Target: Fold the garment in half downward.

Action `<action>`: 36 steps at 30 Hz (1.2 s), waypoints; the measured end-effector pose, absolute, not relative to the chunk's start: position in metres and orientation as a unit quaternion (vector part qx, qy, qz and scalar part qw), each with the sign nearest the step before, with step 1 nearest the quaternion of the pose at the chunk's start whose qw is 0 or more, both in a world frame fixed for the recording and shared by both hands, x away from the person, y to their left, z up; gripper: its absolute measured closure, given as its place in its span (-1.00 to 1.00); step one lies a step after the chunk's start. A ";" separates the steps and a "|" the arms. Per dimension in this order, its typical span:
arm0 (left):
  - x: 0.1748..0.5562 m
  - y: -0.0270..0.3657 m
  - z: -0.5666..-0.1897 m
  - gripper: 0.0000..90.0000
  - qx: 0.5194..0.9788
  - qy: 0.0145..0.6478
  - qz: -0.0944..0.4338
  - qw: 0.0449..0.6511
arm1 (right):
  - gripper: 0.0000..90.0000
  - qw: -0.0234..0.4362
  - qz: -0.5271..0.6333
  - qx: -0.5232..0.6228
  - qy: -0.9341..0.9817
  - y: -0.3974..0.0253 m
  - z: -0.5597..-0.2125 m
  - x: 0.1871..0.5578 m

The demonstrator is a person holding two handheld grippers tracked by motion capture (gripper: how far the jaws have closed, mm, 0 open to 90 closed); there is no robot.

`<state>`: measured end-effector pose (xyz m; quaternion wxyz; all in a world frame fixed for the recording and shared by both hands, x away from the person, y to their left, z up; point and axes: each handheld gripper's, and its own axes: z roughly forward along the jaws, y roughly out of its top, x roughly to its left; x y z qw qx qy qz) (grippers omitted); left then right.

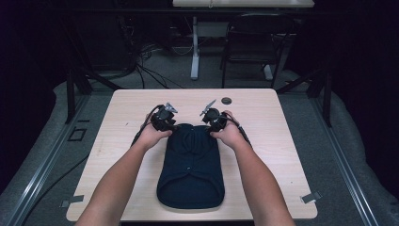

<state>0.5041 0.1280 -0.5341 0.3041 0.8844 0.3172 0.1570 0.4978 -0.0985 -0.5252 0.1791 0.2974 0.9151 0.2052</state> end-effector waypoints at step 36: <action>0.501 0.118 -0.558 0.73 0.895 0.322 0.179 0.251 | 0.76 0.176 0.167 0.287 0.927 -0.098 -0.549 0.496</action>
